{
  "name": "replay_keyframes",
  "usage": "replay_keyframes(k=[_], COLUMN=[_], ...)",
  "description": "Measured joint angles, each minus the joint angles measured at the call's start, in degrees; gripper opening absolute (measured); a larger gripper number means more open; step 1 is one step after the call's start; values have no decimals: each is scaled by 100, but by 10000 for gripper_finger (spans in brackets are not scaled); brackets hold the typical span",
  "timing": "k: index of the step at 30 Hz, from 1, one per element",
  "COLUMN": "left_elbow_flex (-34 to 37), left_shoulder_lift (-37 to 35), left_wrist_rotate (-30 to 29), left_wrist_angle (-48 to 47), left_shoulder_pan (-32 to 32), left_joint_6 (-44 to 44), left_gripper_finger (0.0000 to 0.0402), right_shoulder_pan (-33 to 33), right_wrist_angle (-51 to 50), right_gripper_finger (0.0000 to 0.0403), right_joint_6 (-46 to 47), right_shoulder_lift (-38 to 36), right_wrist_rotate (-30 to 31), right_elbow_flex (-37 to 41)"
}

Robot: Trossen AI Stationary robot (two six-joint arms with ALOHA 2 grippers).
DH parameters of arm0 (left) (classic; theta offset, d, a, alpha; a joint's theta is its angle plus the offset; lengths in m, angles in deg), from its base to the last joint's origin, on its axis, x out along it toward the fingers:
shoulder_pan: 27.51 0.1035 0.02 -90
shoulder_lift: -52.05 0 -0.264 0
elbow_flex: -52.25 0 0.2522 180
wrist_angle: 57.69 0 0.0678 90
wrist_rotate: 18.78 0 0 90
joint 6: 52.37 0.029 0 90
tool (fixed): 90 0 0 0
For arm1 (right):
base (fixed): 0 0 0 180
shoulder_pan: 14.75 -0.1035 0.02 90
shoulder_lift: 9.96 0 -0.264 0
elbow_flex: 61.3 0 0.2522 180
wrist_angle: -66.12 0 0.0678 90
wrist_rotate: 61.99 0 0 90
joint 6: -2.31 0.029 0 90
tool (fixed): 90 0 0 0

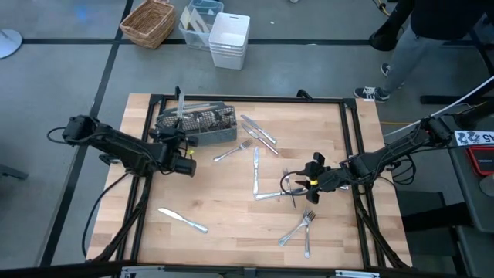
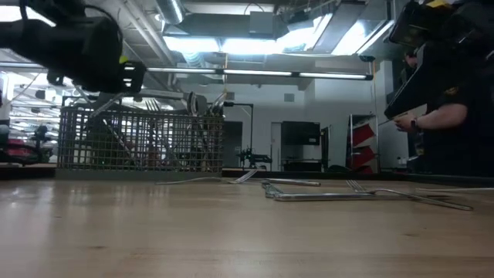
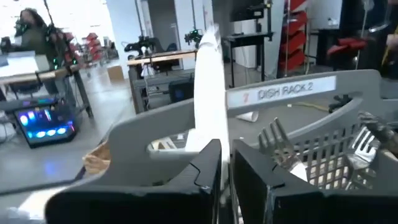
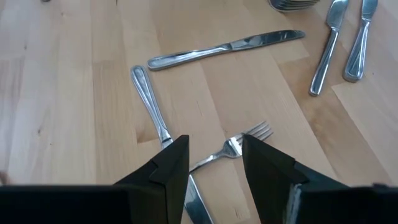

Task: Sort silverware
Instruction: Put the silver table knife into the silverware rack

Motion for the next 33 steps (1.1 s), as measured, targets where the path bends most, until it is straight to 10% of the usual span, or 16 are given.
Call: replay_keyframes(k=[22, 27, 33], left_elbow_flex=[-307, -1089, -1967], left_shoulder_lift=[-132, -457, -732], left_wrist_rotate=[241, 1887, 5790], left_wrist_angle=[94, 91, 141], left_shoulder_pan=[-464, -1064, -1543], left_joint_6=[-892, 412, 974], left_gripper_finger=[7, 2, 2], right_shoulder_pan=[4, 4, 4], right_wrist_angle=[20, 14, 11], right_gripper_finger=[152, 152, 152], right_joint_6=[2, 0, 0], right_shoulder_lift=[0, 0, 0], right_wrist_rotate=[0, 0, 0], right_elbow_flex=[0, 0, 0])
